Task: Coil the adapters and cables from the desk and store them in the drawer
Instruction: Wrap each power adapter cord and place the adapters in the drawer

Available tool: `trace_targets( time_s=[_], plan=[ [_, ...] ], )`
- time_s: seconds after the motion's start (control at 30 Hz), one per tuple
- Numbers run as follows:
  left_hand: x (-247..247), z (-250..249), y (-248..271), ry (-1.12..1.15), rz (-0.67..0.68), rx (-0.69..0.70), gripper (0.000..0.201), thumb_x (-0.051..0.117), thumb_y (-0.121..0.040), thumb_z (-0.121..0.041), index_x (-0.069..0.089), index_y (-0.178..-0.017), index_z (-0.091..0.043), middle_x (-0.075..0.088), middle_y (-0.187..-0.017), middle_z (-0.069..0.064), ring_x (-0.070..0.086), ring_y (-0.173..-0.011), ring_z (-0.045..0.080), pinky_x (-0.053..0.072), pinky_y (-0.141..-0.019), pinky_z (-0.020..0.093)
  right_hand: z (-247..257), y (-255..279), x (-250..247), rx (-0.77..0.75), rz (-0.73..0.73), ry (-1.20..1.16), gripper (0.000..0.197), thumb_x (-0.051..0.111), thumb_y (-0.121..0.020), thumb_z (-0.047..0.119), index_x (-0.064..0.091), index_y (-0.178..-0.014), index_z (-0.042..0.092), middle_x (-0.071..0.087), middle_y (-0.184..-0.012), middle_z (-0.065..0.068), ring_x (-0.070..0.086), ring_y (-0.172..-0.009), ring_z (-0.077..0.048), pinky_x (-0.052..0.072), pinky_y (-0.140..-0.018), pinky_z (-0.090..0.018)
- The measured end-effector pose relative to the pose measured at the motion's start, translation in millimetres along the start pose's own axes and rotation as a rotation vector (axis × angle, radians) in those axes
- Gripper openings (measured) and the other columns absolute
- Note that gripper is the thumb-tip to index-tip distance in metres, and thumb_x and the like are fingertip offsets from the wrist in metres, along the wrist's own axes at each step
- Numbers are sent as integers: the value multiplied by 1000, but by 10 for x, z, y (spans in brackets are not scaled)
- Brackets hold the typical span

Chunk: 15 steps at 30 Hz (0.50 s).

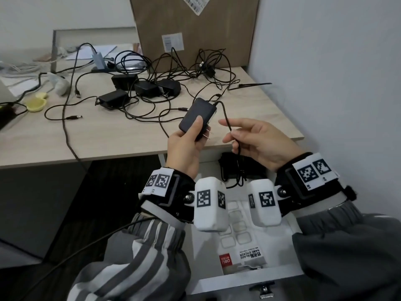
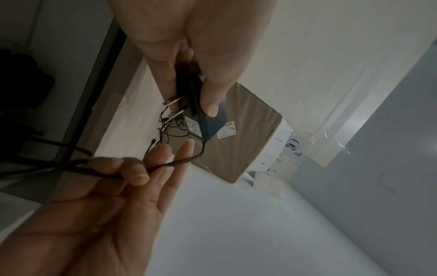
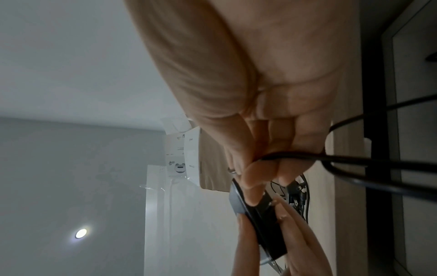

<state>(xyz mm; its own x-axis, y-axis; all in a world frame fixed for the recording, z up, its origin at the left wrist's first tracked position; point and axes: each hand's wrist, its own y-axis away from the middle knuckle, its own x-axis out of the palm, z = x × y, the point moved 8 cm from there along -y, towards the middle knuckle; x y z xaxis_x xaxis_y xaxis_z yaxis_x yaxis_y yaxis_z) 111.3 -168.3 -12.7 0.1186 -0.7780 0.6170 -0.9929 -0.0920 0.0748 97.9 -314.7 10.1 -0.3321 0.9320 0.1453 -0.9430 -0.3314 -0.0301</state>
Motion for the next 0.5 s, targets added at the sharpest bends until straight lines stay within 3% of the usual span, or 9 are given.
trace_targets(
  time_s=[0.13,0.2,0.27,0.33,0.5],
  plan=[
    [89,71,50,13,61,-27,16,58,-94,-10,60,-103,4,68,-93,10,68,-83,14,55,-89,26,-54,16,-33,44,-48,22,21,52,-93,5,67,-107,9,65,-74,-2,55,-59,-5,51,-61,-16],
    [138,109,73,5,93,-43,28,59,-94,-11,52,-117,4,68,-102,15,69,-84,16,56,-87,28,-62,16,-38,47,-67,38,17,54,-92,5,68,-102,9,66,-72,-1,54,-58,-5,50,-60,-15],
    [173,142,88,-1,112,-71,43,58,-95,-12,37,-132,-6,66,-110,18,69,-83,18,56,-87,34,-68,11,-27,45,-85,55,15,57,-91,5,69,-97,9,67,-70,-1,53,-56,-5,48,-58,-14],
    [230,146,108,-39,162,-75,43,54,-97,-11,33,-135,-11,66,-101,12,68,-79,17,57,-86,37,-78,2,-33,47,-120,52,12,59,-89,6,70,-90,10,68,-72,-3,52,-53,-4,45,-55,-13],
    [262,167,92,-87,237,-85,48,52,-94,0,33,-138,-2,61,-103,16,65,-81,20,58,-79,33,-110,4,-86,85,-191,59,7,64,-87,9,68,-80,10,69,-67,-2,50,-50,-4,39,-47,-12]
  ],
)
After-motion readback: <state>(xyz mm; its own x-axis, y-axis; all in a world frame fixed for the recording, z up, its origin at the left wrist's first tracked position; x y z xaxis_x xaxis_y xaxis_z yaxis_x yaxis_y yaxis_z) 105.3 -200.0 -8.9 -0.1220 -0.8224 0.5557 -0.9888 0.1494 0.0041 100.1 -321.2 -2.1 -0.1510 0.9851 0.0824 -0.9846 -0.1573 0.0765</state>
